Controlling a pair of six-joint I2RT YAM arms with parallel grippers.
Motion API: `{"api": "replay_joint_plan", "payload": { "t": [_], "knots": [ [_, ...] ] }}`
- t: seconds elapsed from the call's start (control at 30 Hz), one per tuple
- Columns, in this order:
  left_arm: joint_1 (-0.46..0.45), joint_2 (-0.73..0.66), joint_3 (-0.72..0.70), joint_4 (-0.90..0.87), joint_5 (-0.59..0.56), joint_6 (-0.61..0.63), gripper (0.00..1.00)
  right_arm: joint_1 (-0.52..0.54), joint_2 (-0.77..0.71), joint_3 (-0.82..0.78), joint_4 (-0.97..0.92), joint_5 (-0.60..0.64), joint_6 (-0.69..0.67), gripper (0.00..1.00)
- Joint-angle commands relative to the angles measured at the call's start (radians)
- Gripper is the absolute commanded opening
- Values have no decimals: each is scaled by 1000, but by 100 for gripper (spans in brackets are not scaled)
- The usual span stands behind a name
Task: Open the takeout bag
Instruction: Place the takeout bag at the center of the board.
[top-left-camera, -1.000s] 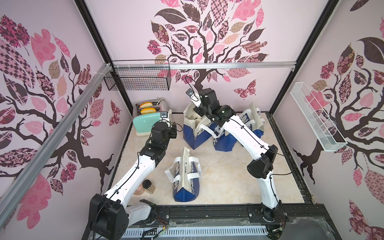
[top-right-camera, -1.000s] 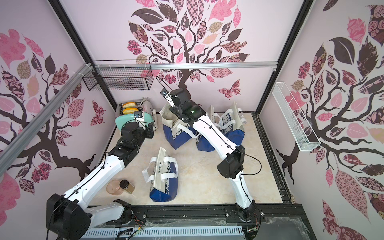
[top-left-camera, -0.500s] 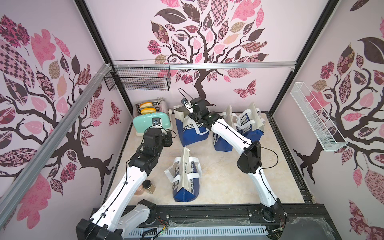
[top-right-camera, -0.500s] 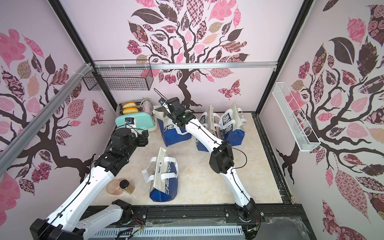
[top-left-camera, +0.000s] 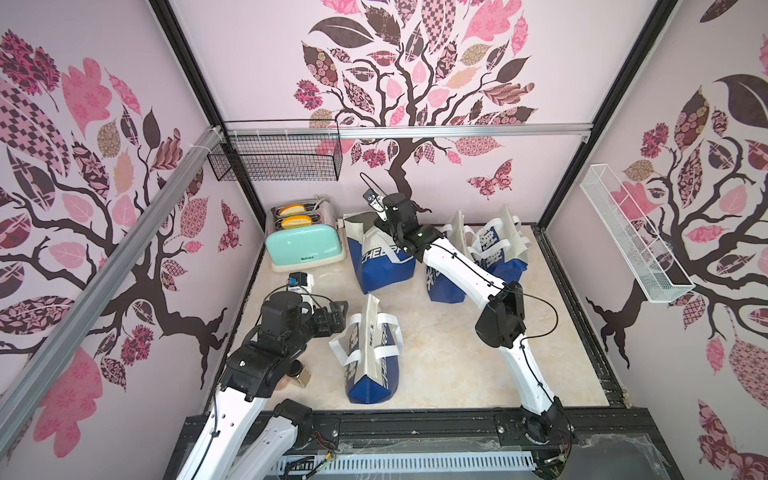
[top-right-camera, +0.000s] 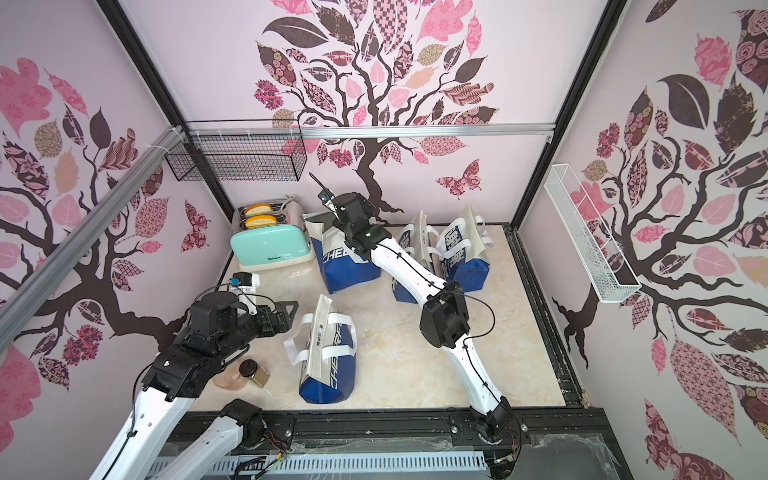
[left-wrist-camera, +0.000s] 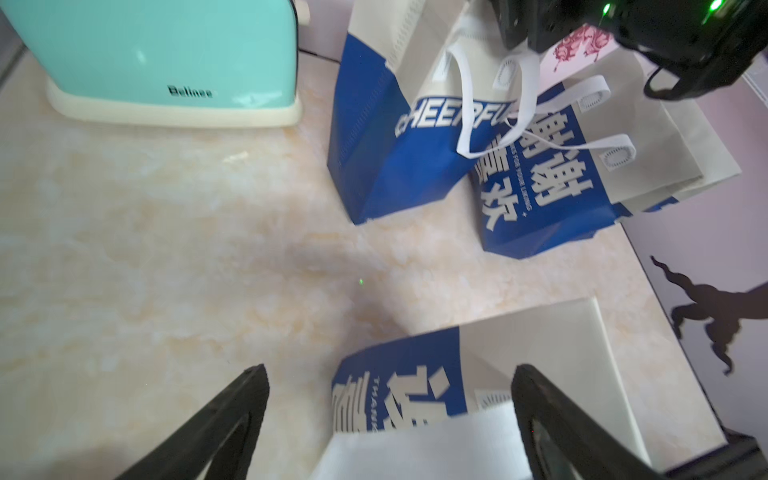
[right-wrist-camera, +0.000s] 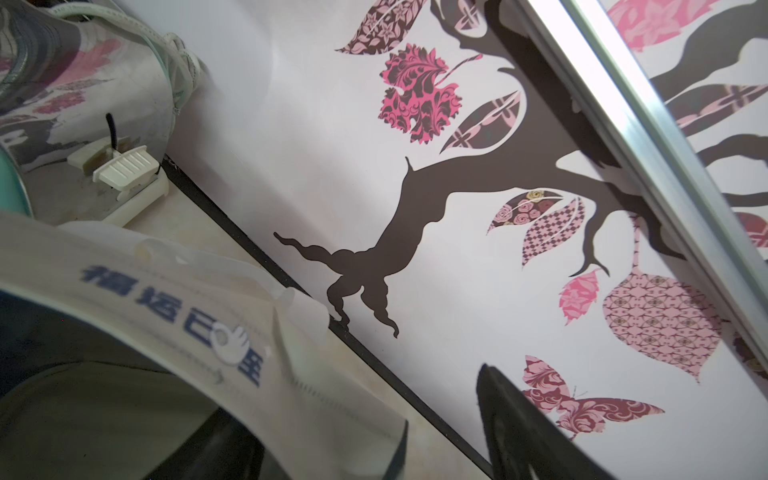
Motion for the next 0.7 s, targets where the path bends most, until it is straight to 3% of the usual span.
{"api": "replay_joint_plan", "payload": {
  "t": [0.0,0.3,0.67],
  "knots": [
    [4,-13,9,-134,125,-61,95,20,-99,3,-4,6,20,81],
    [-7,6,49,-313,252,-25,95,32,-266,-39,-140,-79,183,84],
    [-38,-130,170,-530,316,-43,95,47,-588,-411,-169,-111,399,84]
  ]
}}
